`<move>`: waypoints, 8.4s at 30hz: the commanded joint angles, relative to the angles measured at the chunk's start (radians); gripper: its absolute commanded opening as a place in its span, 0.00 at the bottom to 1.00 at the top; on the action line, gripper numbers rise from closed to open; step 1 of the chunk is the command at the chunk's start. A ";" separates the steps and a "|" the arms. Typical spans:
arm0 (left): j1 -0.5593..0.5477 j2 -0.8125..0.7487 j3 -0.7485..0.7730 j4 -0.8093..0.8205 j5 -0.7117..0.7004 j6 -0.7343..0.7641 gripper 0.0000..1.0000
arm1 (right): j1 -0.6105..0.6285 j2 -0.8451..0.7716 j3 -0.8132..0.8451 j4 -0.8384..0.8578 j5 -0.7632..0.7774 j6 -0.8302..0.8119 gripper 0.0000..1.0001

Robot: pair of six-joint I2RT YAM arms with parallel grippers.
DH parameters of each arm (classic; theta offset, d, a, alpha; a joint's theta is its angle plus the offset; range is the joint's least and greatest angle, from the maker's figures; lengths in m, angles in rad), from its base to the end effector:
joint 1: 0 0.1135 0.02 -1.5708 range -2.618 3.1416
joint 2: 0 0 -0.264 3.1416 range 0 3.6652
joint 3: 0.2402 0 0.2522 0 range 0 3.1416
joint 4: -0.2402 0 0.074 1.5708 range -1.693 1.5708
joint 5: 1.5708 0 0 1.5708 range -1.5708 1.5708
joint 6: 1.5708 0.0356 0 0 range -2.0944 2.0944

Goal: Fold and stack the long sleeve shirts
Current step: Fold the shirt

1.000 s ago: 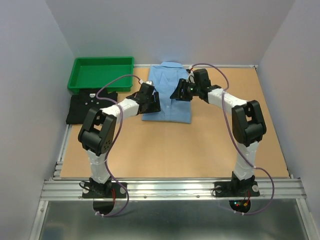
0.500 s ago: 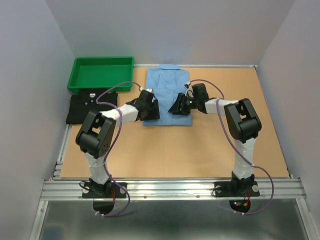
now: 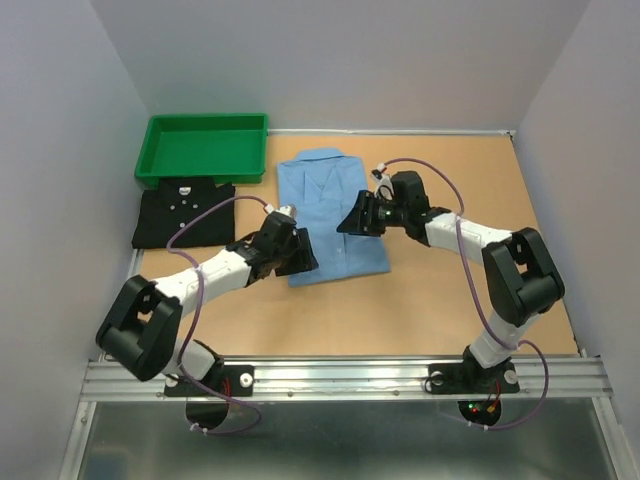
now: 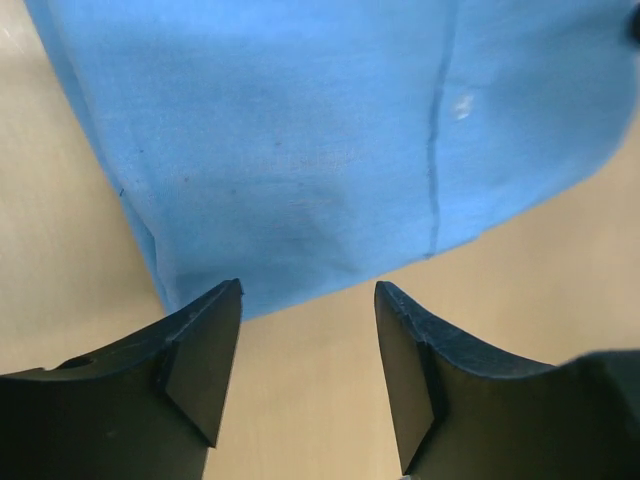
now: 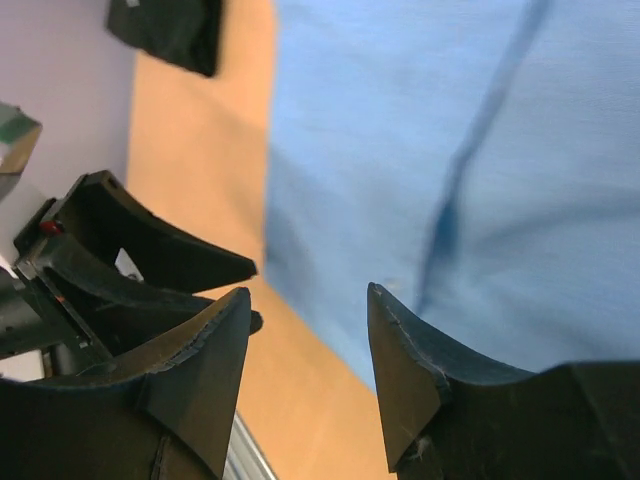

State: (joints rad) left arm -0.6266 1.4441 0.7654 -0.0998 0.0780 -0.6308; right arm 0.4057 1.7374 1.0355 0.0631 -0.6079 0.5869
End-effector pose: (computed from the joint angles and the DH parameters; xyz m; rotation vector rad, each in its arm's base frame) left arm 0.2357 -0.1740 0.1914 0.0350 2.4585 -0.6823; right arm 0.3342 0.1657 0.2000 -0.1547 2.3449 1.1962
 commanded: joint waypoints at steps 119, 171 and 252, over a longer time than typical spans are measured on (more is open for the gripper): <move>0.260 0.172 -0.056 0.221 0.017 -0.046 0.22 | 0.051 0.208 -0.009 0.426 0.009 0.197 0.52; 0.199 0.197 0.071 0.063 -0.126 -0.023 0.71 | -0.002 -0.288 -0.279 -0.286 0.586 -0.097 0.33; -0.562 0.534 0.817 -0.222 -0.503 0.259 0.78 | -0.119 -0.569 0.080 -0.792 1.088 -0.147 1.00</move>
State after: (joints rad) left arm -1.1160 1.8709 1.4380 -0.2523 -0.3290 -0.4877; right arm 0.3000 1.1633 1.0107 -0.6533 0.3618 0.4610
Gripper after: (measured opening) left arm 0.831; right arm 0.999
